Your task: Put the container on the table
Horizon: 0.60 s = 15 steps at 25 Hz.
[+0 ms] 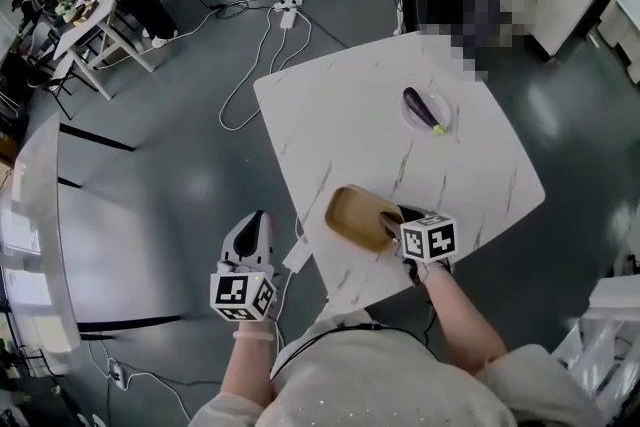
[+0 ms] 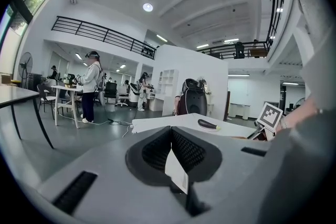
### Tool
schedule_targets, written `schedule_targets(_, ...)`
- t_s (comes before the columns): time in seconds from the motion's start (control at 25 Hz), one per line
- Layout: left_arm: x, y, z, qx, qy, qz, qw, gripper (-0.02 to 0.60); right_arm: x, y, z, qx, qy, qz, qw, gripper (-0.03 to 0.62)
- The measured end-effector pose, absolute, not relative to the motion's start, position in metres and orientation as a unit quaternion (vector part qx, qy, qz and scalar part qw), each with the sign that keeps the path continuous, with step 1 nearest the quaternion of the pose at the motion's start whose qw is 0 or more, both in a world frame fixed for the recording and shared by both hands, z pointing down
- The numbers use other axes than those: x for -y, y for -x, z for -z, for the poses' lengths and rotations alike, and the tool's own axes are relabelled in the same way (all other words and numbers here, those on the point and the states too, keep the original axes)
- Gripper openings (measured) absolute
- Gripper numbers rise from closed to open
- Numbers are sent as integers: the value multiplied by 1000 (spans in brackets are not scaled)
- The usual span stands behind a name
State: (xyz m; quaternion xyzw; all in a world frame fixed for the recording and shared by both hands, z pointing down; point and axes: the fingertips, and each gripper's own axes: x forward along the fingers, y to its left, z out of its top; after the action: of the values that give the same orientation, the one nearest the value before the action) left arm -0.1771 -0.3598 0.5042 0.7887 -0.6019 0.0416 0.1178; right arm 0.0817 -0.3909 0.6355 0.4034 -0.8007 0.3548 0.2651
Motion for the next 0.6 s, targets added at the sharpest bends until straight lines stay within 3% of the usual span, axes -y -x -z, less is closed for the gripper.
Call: schedule_targets(0.6,358,184,-514,604,-785,-44,130,5,392,-95,-652,786,-415,-313,334,209)
